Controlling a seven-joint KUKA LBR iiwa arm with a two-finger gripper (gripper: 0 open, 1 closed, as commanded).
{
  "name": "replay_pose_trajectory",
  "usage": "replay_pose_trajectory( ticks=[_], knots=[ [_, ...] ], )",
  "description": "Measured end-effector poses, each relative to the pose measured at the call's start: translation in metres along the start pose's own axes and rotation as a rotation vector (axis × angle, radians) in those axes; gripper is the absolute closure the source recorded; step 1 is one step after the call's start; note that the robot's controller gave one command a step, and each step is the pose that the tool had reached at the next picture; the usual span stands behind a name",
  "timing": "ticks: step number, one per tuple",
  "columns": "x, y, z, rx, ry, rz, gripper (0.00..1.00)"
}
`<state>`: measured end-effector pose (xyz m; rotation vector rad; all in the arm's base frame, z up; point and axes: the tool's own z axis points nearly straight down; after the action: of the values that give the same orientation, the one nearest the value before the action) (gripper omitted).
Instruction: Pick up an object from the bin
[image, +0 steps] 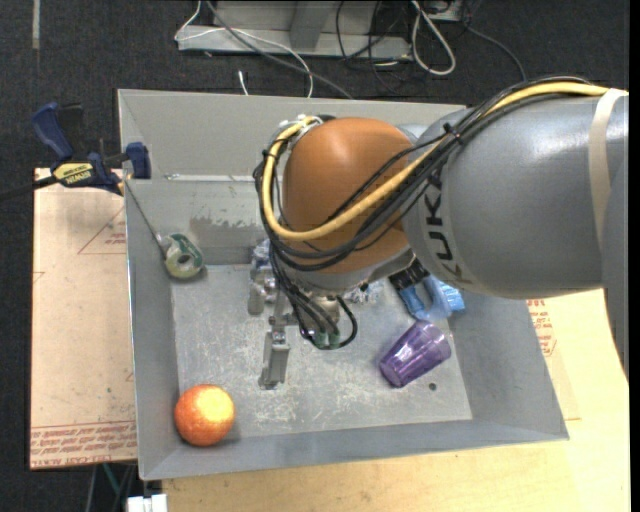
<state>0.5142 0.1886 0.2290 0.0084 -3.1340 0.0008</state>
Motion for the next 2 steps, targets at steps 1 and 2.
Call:
replay_pose_trajectory(
  ticks=[1,2],
  knots=[
    [-0.002,-0.001,-0.005,-0.002,-0.008,0.006,0.0],
    [0.016,0.05,0.121,-0.002,-0.01,-0.158,0.0]
  ],
)
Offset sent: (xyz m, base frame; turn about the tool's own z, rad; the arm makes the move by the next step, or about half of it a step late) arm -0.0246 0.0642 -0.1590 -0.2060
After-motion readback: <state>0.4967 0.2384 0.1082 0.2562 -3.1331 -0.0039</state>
